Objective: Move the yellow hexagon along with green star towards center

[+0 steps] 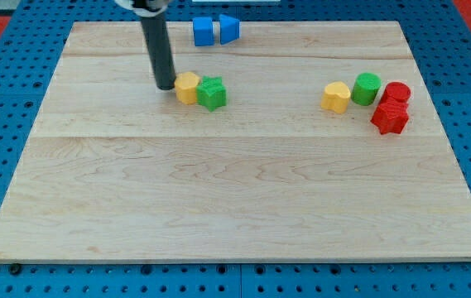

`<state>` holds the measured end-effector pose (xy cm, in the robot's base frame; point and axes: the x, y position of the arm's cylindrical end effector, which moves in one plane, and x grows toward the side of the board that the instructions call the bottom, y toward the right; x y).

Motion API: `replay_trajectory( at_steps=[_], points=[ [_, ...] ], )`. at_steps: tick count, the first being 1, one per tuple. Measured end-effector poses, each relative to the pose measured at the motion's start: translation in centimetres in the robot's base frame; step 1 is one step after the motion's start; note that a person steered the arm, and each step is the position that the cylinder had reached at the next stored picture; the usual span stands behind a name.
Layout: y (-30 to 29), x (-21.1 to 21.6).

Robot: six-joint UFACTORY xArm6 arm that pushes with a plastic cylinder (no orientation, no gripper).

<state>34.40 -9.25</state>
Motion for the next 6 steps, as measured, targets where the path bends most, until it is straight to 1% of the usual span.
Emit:
replay_trajectory(
  at_steps=[2,6],
  points=[
    [4.5,0.6],
    [13.2,8.9]
  ],
)
